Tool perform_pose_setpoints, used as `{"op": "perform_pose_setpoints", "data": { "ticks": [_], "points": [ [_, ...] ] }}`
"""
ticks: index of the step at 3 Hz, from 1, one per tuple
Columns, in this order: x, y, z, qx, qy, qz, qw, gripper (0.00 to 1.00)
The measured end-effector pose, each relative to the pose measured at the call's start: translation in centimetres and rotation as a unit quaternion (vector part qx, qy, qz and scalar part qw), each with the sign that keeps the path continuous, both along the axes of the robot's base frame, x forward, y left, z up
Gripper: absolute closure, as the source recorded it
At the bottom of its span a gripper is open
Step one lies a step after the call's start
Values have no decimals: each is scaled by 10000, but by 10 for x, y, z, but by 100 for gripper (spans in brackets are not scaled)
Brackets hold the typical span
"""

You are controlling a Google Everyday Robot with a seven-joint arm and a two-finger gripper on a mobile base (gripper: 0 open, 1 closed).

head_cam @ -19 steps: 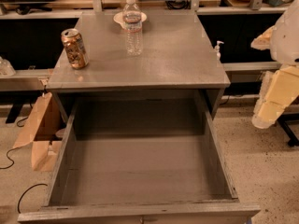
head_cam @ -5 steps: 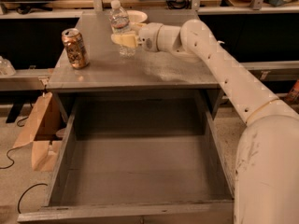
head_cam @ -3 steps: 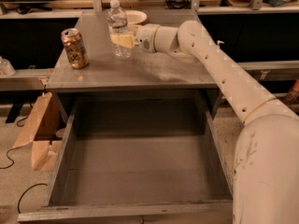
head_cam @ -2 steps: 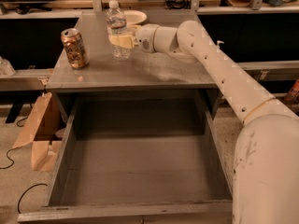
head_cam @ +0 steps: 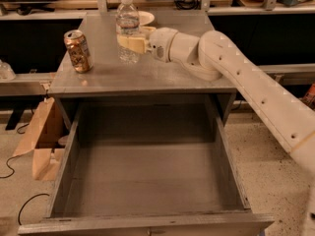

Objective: Place water bottle into top drawer

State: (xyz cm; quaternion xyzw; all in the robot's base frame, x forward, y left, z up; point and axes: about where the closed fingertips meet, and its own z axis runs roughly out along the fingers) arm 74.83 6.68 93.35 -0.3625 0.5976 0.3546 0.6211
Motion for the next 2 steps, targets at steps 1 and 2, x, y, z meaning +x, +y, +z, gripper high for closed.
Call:
{"op": "perform_pose_setpoints", "data": {
  "ticks": [1,2],
  "points": [
    [-59,-10,9,282,11,-61,9996,100],
    [-147,19,-41,172,440,554,9973,100]
  ]
}}
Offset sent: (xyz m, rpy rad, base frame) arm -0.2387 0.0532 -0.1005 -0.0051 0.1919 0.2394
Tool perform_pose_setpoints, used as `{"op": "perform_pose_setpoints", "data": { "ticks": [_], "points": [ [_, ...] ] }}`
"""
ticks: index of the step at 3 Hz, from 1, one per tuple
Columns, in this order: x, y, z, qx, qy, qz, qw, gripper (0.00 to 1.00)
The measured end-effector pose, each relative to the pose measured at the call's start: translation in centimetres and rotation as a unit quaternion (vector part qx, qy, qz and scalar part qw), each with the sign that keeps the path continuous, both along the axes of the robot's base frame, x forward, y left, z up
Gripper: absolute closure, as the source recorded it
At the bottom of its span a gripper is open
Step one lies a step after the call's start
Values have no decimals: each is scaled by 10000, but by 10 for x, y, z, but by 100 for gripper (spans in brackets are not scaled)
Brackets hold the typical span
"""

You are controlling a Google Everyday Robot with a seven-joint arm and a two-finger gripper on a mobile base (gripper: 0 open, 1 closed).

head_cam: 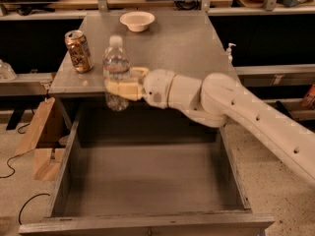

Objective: Place water bottle into top drawer

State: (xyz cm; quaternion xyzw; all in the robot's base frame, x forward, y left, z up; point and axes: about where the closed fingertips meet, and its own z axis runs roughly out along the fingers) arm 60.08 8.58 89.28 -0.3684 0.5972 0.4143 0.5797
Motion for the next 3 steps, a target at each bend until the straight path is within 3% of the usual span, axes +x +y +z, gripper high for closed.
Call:
{"op": "perform_pose_setpoints", "data": {
  "ticks": [1,2,3],
  "points": [
    [-57,22,-48,-212,290,695,9969,100],
    [-77,33,-93,-359,289,933,9946,100],
    [-79,35,-100,-378,283,967,9942,100]
  ]
}}
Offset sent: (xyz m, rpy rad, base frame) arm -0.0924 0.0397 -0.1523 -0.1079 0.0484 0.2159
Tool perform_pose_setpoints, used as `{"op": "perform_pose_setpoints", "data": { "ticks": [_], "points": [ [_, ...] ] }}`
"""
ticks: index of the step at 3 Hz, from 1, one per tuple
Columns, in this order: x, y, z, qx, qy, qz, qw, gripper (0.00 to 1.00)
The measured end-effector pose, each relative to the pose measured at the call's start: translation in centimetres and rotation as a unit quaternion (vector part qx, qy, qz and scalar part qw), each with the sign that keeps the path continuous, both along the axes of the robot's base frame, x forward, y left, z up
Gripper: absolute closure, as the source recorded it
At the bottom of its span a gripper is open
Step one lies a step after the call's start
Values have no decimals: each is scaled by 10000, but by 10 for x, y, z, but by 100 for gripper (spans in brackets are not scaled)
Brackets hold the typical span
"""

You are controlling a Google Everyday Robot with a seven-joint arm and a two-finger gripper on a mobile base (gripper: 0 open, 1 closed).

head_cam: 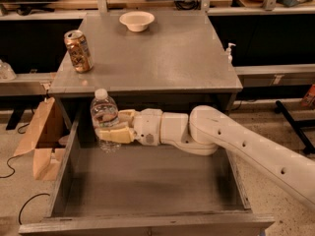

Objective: Place water bottle into top drawer

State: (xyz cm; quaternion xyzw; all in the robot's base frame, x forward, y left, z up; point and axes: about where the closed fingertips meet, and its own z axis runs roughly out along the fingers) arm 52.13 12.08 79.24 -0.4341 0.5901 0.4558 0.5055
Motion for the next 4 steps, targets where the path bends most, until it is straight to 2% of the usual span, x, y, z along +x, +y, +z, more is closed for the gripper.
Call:
{"op": "perform_pose_setpoints", "data": {
  "ticks": [1,2,3,4],
  "points": [
    [17,8,-42,-16,144,150,9998,100],
    [25,10,-86,-125,115,435,9989,100],
    [33,7,-119,-326,-178,596,9975,100],
    [33,9,-123,-355,-238,632,9971,86]
  ]
}}
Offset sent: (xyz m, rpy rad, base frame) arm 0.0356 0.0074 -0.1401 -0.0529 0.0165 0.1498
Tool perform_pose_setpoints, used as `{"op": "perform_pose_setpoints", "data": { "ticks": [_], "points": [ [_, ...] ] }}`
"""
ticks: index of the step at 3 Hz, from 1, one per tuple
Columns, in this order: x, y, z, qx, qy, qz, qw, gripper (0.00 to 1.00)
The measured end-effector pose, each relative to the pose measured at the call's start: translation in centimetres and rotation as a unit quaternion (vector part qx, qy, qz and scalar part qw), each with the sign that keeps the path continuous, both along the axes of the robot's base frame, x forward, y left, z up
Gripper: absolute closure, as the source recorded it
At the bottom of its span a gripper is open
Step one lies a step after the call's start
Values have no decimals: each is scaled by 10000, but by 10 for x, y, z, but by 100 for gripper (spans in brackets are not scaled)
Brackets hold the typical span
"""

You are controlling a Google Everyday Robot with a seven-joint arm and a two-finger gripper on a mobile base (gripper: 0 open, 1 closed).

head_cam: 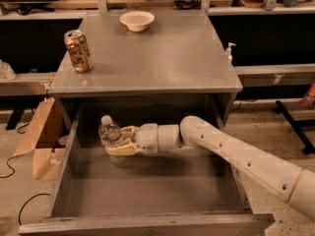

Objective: Place water bottle into top drawer

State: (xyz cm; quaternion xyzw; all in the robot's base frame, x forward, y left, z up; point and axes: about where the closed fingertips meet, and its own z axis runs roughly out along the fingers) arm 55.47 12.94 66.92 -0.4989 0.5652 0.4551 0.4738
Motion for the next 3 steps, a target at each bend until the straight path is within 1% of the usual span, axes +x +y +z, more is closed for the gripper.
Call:
{"op": "perform_pose_setpoints", "data": {
  "ticks": [1,2,3],
  "points": [
    [-1,2,0,4,0,21,10000,63],
    [-2,5,1,9,0,50,10000,30],
    [-3,7,1,12,1,65,10000,8]
  ]
}}
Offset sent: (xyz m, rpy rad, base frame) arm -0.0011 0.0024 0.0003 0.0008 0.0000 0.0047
